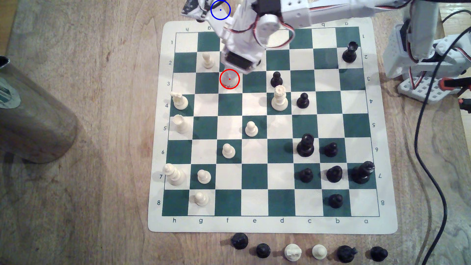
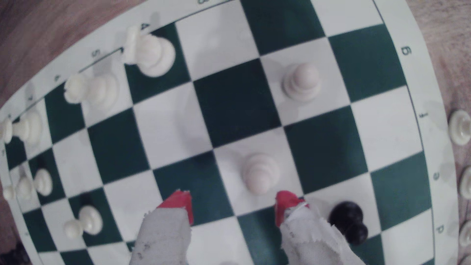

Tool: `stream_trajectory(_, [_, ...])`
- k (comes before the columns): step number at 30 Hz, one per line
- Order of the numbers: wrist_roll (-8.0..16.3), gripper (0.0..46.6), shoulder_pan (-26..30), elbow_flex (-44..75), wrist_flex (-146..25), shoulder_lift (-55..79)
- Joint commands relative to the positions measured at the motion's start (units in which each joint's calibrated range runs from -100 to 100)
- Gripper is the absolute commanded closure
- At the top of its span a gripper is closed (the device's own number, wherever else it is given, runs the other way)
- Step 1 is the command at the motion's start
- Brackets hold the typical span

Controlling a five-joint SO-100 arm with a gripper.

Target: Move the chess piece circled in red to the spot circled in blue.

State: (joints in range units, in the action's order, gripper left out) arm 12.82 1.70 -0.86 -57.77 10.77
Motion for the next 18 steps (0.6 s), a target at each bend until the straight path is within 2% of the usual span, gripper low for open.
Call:
stream_trajectory(1, [-0.44,30.0,-0.87,7.2,0.11,0.86])
stream_trajectory(9, [-1.22,33.4,-1.5,7.57,0.36,4.51])
stream_trajectory(18, [-0.93,32.9,-1.66,7.57,1.99,5.36])
